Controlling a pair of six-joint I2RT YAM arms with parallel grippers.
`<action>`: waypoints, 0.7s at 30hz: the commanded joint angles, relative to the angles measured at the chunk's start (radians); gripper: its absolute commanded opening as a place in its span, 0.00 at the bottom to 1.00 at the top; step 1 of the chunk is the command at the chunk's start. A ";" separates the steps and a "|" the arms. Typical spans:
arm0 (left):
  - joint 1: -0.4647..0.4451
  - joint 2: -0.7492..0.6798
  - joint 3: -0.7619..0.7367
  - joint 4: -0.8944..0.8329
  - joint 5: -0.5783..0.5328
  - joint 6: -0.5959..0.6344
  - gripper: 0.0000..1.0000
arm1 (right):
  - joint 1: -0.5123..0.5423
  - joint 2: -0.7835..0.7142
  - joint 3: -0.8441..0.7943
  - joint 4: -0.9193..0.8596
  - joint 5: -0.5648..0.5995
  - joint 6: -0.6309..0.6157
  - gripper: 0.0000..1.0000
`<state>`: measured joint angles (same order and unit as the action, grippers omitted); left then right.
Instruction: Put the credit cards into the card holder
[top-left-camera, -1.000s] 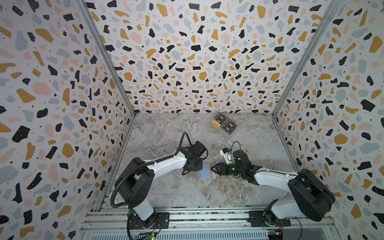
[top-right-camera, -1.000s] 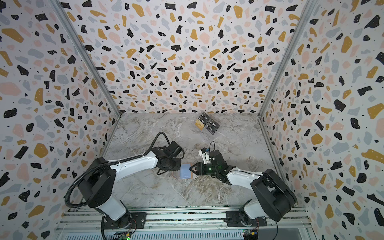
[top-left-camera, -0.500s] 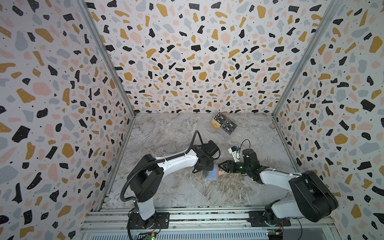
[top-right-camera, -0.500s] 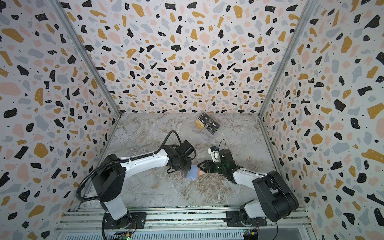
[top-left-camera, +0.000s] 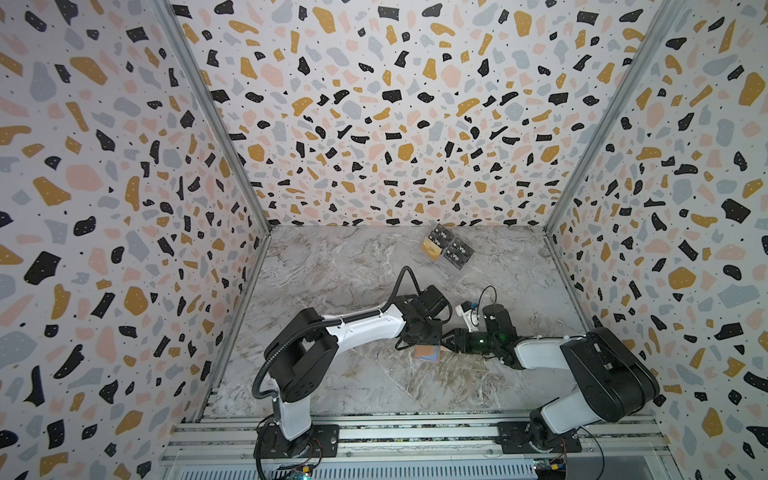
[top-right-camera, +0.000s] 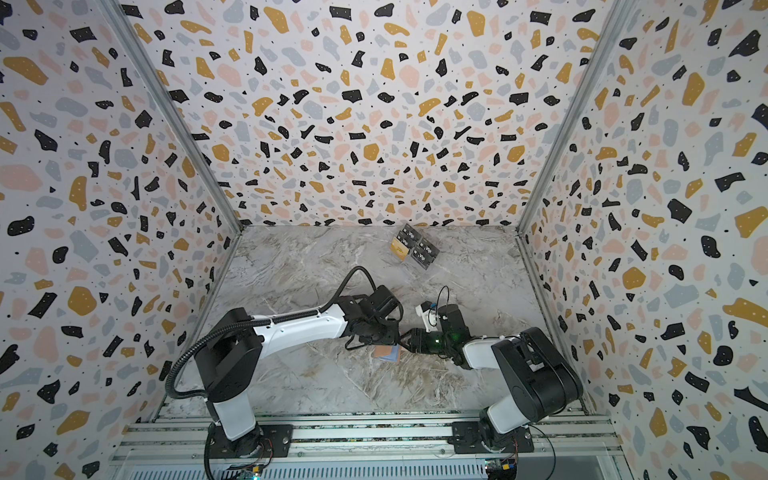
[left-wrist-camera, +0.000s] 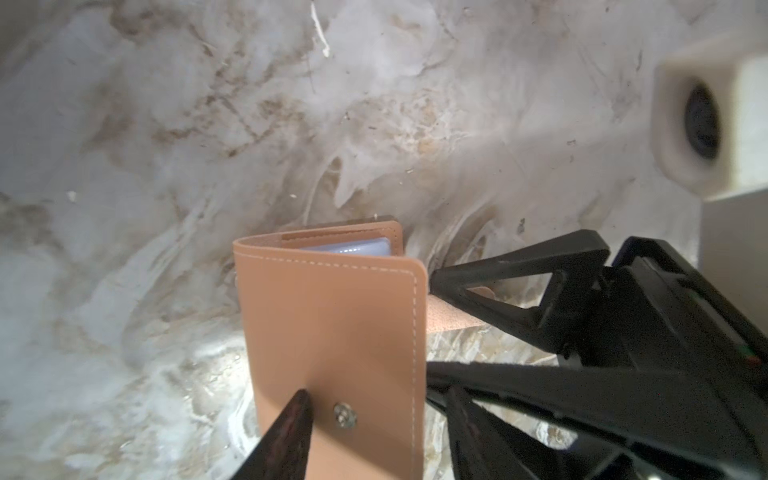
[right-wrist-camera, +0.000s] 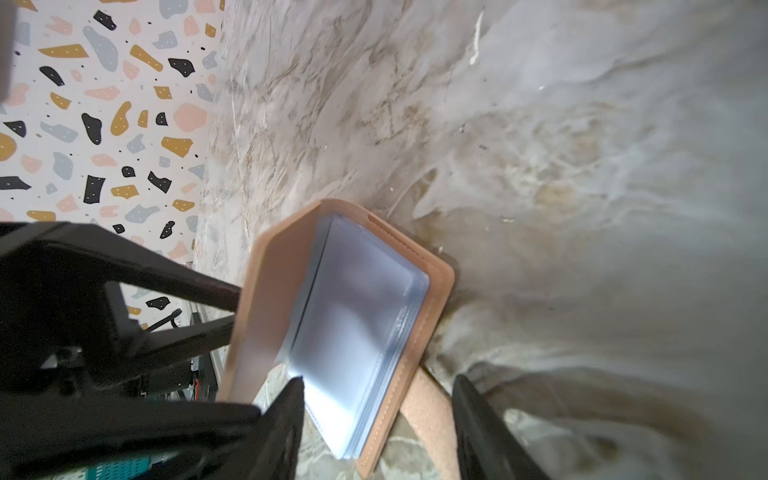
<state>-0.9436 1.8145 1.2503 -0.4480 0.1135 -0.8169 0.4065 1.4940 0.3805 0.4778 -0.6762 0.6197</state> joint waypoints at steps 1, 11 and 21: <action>-0.020 -0.008 -0.032 0.122 0.071 -0.019 0.56 | -0.036 -0.071 -0.008 -0.051 0.015 -0.027 0.58; -0.020 0.017 -0.171 0.305 0.127 -0.028 0.57 | -0.068 -0.154 0.031 -0.139 0.029 -0.049 0.64; 0.002 -0.076 -0.297 0.557 0.259 -0.096 0.56 | -0.057 -0.297 0.037 -0.303 0.067 -0.058 0.57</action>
<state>-0.9413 1.7866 0.9653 0.0666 0.3218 -0.9035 0.3431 1.2362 0.3851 0.2623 -0.6323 0.5827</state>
